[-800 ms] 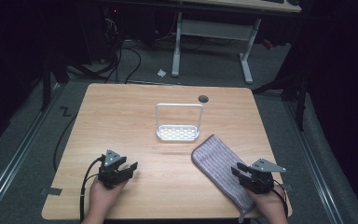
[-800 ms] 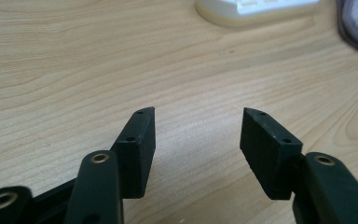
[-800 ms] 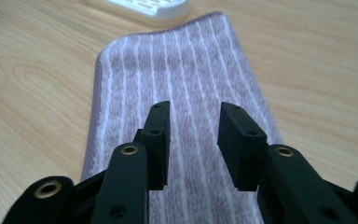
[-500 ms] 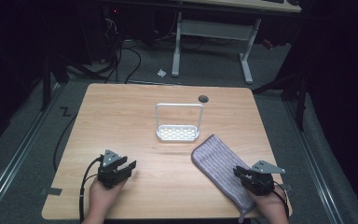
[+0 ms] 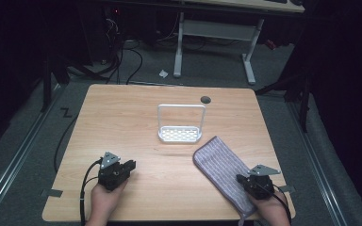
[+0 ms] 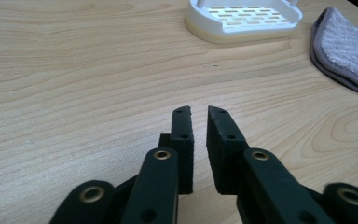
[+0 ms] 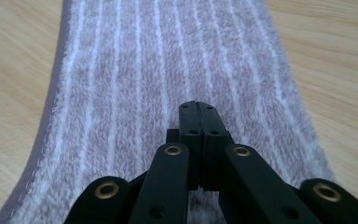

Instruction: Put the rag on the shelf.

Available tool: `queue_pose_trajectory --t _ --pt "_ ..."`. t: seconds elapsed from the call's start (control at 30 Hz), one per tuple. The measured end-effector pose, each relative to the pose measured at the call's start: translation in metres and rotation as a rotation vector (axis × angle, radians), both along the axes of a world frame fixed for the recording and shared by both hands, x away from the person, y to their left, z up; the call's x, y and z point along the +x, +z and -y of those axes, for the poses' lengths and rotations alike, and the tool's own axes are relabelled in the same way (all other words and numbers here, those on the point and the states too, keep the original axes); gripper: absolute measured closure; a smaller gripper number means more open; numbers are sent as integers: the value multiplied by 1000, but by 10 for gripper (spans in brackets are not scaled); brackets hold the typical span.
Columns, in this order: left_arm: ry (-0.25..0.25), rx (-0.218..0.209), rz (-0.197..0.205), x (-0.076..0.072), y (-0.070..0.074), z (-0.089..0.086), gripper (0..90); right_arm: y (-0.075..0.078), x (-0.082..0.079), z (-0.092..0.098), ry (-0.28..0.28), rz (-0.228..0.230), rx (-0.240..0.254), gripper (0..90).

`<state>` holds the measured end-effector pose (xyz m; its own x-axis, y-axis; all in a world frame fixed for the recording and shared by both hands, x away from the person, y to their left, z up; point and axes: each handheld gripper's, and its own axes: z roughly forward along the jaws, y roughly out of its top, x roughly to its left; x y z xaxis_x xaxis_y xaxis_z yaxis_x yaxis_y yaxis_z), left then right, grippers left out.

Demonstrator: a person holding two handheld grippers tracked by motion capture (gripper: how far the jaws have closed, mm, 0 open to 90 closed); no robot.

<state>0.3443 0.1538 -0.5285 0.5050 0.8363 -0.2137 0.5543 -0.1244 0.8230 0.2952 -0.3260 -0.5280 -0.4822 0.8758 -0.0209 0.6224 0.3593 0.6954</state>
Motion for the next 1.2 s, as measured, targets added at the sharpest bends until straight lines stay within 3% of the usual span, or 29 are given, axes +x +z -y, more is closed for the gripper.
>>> queue_pose_trajectory --t 0.13,0.23,0.3,0.4,0.47,0.63,0.77,0.93,1.2 --pt "-4 -18 9 -1 2 0 770 1 -6 -16 38 -12 -13 900" --pt "-4 -22 14 -1 2 1 760 1 -11 -37 100 -11 -26 900" --pt "-7 -16 15 -1 1 2 755 2 -13 -49 131 -25 -17 900" --pt "-12 -5 19 -1 1 3 754 8 -16 -57 160 -4 15 900" --pt "-12 -8 20 -1 0 2 750 14 -15 -53 149 18 35 900" --pt "-20 -12 15 -1 -1 1 732 20 -6 -19 29 63 48 900" --pt "-32 -16 13 -2 0 4 691 11 0 9 -67 45 32 900" --pt "-54 -19 15 -1 2 14 694 -1 1 7 -46 -15 19 900" --pt "-118 1 7 6 2 41 630 -2 -17 -19 40 -25 16 900"
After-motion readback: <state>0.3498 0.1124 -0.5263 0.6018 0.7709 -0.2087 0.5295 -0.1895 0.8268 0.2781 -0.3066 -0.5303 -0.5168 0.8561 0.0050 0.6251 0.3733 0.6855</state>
